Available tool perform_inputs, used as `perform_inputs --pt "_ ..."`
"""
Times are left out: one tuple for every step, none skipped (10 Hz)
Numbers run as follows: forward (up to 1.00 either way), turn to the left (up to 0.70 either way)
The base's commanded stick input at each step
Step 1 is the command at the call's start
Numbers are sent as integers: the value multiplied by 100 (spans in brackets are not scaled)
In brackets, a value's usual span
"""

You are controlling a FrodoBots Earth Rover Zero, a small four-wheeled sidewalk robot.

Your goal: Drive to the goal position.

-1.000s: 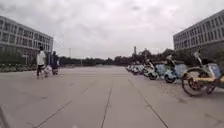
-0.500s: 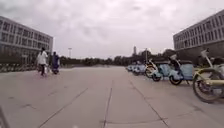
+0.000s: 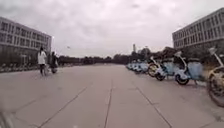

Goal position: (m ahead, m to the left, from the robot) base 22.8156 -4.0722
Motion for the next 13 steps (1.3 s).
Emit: perform_inputs --pt "70 0" --pt "70 0" --pt "70 0" --pt "70 0" --pt "70 0" --pt "70 0" --pt "70 0" --pt "70 0" --pt "70 0" --pt "70 0" --pt "70 0" --pt "70 0" --pt "70 0"
